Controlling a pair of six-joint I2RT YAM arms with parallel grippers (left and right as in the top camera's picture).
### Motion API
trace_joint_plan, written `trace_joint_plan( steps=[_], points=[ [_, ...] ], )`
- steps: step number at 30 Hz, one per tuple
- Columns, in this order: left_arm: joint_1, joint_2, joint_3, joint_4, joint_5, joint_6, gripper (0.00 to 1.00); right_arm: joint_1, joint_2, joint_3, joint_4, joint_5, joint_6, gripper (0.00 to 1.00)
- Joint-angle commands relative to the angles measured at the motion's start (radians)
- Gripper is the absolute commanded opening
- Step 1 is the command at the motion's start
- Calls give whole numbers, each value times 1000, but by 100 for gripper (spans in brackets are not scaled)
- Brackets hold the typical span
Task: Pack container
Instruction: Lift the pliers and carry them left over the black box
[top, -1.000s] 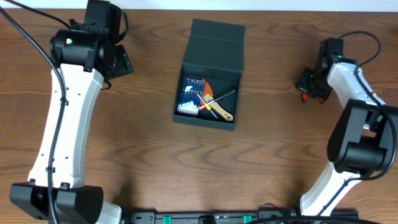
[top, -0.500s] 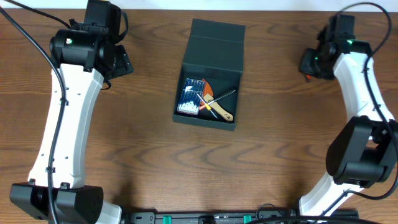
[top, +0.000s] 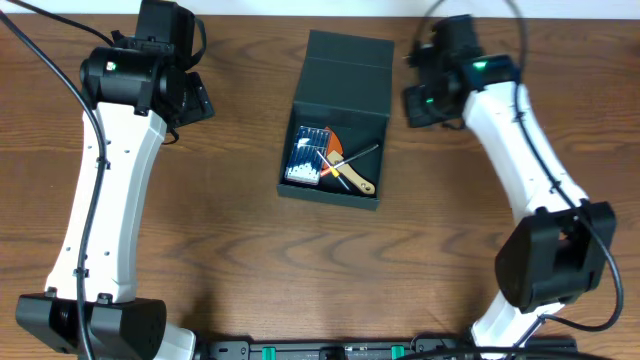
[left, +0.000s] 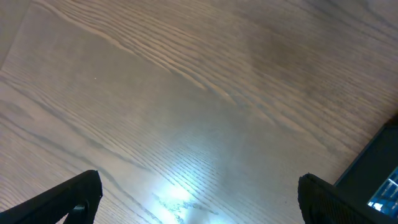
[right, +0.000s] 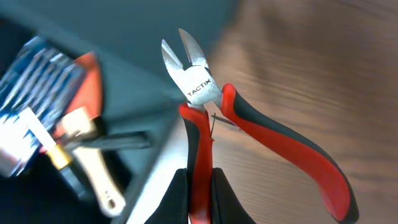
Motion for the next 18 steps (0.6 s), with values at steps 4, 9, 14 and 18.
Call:
trace_joint_plan(
  steps=[4, 9, 14, 18],
  points=[
    [4, 3, 2, -4, -10, -9, 99, 166, -34, 24, -8, -11, -107, 1],
    [4, 3, 2, -4, -10, -9, 99, 266, -34, 24, -5, -10, -138, 1],
    [4, 3, 2, -4, -10, -9, 99, 313, -34, 23, -5, -10, -139, 1],
    [4, 3, 2, -4, -10, -9, 99, 316, -31, 22, -7, -11, -135, 1]
  ],
)
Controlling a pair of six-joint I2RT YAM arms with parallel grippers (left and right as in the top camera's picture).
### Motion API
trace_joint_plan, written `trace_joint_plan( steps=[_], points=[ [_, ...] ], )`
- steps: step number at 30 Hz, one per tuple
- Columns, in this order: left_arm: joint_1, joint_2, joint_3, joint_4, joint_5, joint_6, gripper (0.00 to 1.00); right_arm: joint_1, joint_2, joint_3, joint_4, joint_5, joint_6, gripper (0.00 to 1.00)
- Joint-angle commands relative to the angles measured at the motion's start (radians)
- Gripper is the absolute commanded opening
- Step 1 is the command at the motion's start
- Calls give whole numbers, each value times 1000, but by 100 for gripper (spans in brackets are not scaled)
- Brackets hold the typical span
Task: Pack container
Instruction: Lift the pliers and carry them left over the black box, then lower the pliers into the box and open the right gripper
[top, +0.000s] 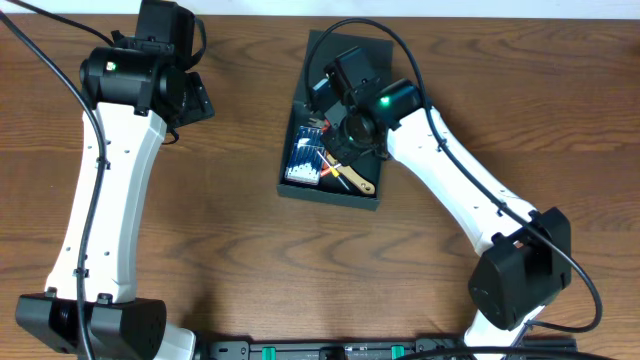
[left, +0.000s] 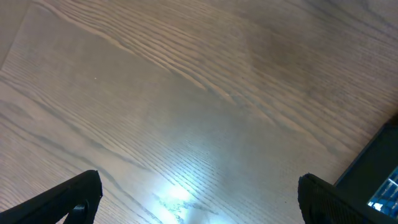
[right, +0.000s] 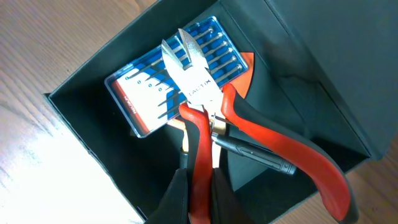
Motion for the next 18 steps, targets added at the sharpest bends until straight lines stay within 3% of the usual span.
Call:
trace_joint_plan(
  steps=[1, 18],
  points=[
    [4, 3, 2, -4, -10, -9, 99, 3, -31, 20, -1, -3, -16, 1],
    [4, 3, 2, -4, -11, -9, 98, 9, 132, 19, 5, -26, 10, 1]
  ],
)
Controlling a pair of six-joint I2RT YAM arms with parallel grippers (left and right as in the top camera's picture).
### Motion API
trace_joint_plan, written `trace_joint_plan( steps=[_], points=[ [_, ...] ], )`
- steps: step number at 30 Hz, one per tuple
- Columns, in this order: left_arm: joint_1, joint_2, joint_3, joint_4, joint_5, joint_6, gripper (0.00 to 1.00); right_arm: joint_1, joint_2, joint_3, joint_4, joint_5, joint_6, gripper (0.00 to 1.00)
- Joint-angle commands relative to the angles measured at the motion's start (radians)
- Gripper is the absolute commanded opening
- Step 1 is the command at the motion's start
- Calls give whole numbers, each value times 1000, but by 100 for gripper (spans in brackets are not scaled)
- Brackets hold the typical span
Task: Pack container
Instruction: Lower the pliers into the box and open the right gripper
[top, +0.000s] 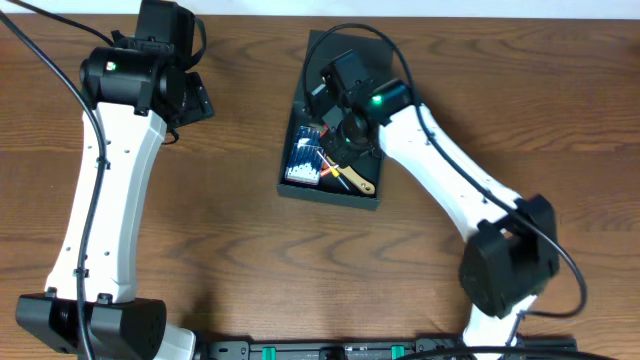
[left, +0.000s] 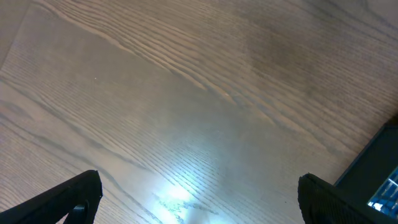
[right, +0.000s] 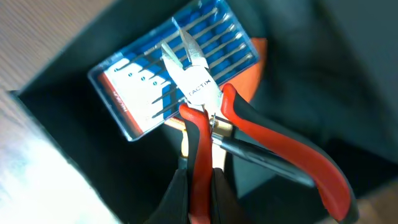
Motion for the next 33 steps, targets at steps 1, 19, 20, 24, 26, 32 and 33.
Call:
trace_joint_plan(
  steps=[1, 19, 20, 24, 26, 32, 33],
  points=[
    [4, 3, 2, -4, -10, -9, 99, 9, 61, 18, 5, -16, 11, 1],
    [4, 3, 2, -4, -10, -9, 99, 9, 197, 18, 15, -34, 11, 44],
    [4, 3, 2, -4, -10, -9, 99, 9, 197, 18, 16, -34, 11, 48],
    [4, 3, 2, -4, -10, -9, 98, 9, 197, 18, 14, -34, 11, 60],
    [4, 3, 2, -4, -10, -9, 99, 9, 197, 18, 14, -34, 11, 61],
    [4, 3, 2, -4, -10, -9, 99, 9, 187, 56, -13, -34, 11, 65],
    [4, 3, 2, -4, -10, -9, 98, 9, 181, 75, -23, -29, 11, 65]
  ],
)
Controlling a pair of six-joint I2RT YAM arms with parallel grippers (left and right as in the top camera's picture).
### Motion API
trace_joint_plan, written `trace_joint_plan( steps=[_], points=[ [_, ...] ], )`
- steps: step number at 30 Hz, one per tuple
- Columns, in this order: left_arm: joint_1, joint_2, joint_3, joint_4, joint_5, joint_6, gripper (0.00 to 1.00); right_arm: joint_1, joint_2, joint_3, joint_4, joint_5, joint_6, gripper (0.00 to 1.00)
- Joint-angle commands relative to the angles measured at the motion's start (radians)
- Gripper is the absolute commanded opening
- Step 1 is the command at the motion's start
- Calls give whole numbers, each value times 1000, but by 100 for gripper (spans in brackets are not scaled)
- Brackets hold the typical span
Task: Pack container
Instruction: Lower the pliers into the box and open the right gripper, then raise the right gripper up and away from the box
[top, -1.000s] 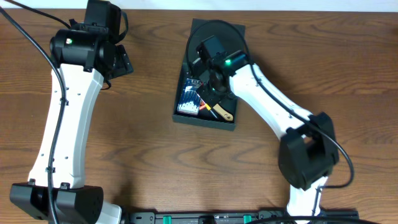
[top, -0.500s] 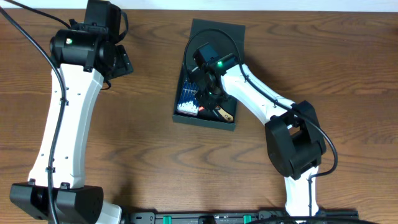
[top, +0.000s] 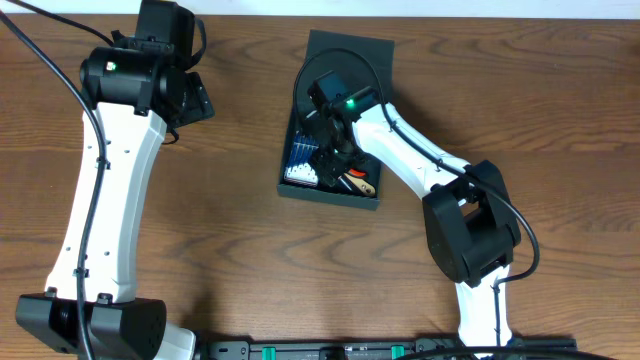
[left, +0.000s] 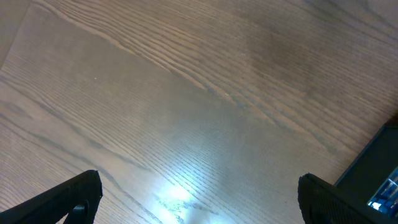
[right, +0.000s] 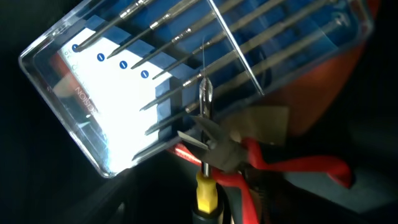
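Note:
The dark box stands open at the table's back middle. My right gripper is low inside it, and its fingers look spread in the dark. Red-handled pliers lie loose below the camera, on the box's contents. Under their nose sits a clear case of blue screwdrivers. A yellow-collared screwdriver lies beside the pliers, and an orange piece shows behind. My left gripper hangs open over bare wood, left of the box.
A wooden-handled tool lies at the box's near right. The box's corner shows at the right edge of the left wrist view. Brown wood table all around.
The right gripper has dropped deeper into the box and let go of the pliers, which now lie on the contents. The left arm has not moved.
The right gripper held the red pliers beside the box's right side. It was then over the open box, still shut on them, then lower above the screwdriver case. Now the pliers rest inside the box. The left gripper stayed open throughout.

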Motion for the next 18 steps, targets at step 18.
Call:
trace_joint_plan(
  steps=[18],
  points=[
    [4, 3, 2, -4, -10, -9, 99, -141, -18, 673, -401, 262, 254, 94]
  ],
)
